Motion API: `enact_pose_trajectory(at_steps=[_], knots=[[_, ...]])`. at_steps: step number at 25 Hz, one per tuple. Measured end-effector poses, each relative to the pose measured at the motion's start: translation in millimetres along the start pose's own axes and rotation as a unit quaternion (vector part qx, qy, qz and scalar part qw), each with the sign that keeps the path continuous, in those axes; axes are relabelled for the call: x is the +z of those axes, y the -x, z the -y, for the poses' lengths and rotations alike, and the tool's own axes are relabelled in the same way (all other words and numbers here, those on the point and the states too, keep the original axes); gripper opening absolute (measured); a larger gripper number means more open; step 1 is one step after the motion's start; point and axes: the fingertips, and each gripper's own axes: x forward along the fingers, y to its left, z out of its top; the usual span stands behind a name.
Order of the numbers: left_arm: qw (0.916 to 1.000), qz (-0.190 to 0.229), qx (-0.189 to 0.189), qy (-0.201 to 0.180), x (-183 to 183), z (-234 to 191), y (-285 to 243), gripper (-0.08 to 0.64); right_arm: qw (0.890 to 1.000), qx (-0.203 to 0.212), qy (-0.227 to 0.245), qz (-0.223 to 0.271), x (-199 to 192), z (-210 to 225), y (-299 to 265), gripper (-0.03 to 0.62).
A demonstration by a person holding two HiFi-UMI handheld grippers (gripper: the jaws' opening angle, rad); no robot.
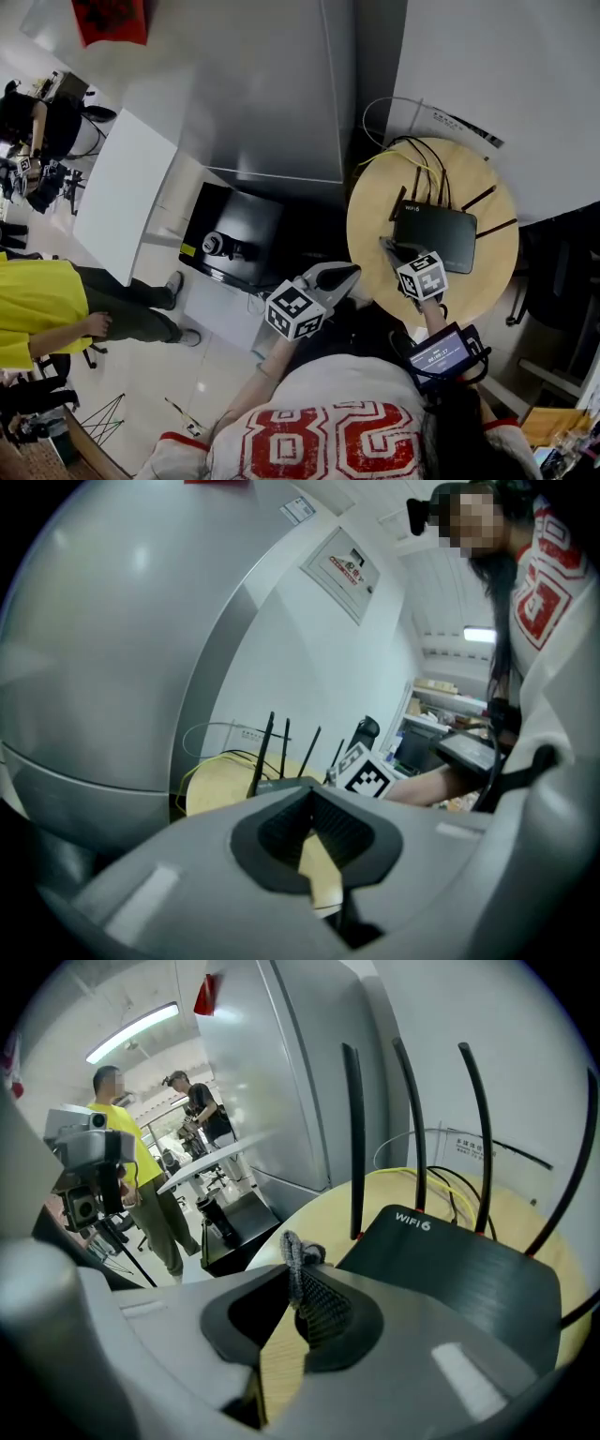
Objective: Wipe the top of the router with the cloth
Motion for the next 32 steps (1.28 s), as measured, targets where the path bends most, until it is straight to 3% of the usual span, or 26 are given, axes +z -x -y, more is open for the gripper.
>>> enact_pose_trajectory(at_steps=[7, 15, 20, 24, 32], knots=[[0.9999, -0.002, -0.014, -0.002, 0, 8, -6, 0.0, 1.0, 0.01, -0.02, 0.002, -22, -23, 11, 0.035], [0.9996, -0.003, -0.027, -0.006, -6, 17, 3, 0.0, 0.997, -0.018, -0.076, 0.024, -44, -31, 27, 0.035], [0.9995, 0.001, -0.032, -0.009, -10, 20, 16, 0.0, 0.986, -0.045, -0.132, 0.095, -32, -41, 49, 0.035], [0.9984, -0.005, -0.055, -0.012, -19, 32, 21, 0.0, 0.976, -0.076, -0.146, 0.141, -24, -52, 73, 0.035], [0.9931, -0.03, -0.112, -0.019, -39, 65, 15, 0.0, 0.96, -0.121, -0.174, 0.182, -39, -74, 111, 0.035]])
